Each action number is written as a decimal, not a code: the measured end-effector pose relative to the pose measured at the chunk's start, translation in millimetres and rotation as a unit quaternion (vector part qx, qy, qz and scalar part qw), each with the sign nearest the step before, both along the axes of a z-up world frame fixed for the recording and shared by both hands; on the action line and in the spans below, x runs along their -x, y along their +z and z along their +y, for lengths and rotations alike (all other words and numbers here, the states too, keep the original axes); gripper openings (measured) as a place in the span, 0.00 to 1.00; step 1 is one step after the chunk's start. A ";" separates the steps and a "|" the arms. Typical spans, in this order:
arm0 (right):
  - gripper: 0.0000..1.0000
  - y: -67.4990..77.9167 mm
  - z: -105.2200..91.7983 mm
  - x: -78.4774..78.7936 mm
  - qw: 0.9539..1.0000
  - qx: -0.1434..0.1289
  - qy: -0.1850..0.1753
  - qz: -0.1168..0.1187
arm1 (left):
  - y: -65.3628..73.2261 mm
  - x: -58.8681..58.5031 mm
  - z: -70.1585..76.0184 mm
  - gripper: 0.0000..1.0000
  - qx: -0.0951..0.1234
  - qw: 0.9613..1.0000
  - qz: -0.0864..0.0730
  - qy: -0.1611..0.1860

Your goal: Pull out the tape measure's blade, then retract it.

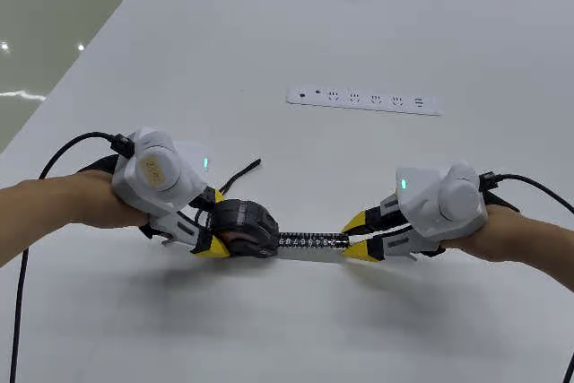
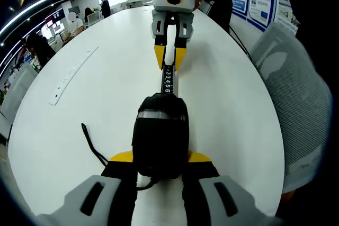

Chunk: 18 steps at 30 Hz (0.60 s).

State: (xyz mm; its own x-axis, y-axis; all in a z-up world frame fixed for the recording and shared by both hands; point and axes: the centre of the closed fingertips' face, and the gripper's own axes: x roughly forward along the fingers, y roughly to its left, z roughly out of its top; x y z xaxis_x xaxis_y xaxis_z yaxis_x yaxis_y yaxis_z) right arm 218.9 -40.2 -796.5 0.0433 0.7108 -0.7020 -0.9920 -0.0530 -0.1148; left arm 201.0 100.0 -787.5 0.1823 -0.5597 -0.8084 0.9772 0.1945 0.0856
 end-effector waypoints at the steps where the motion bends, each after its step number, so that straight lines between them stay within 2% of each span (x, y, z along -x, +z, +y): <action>1: 0.12 0.0 -0.5 0.0 1.000 0.000 0.000 0.000 | -0.3 -0.2 0.2 0.27 0.000 1.000 0.000 0.000; 18: 0.12 -0.6 -4.1 0.8 1.000 -0.001 -0.004 0.001 | -2.1 -1.5 0.7 0.27 -0.001 1.000 -0.001 -0.002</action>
State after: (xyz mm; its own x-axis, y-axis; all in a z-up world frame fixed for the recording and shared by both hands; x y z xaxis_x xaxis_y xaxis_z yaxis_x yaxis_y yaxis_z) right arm 218.1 -44.3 -797.1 0.0480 0.7111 -0.7014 -0.9927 -0.0440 -0.1126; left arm 202.6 100.7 -789.6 0.1810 -0.5589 -0.8093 0.9778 0.1906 0.0870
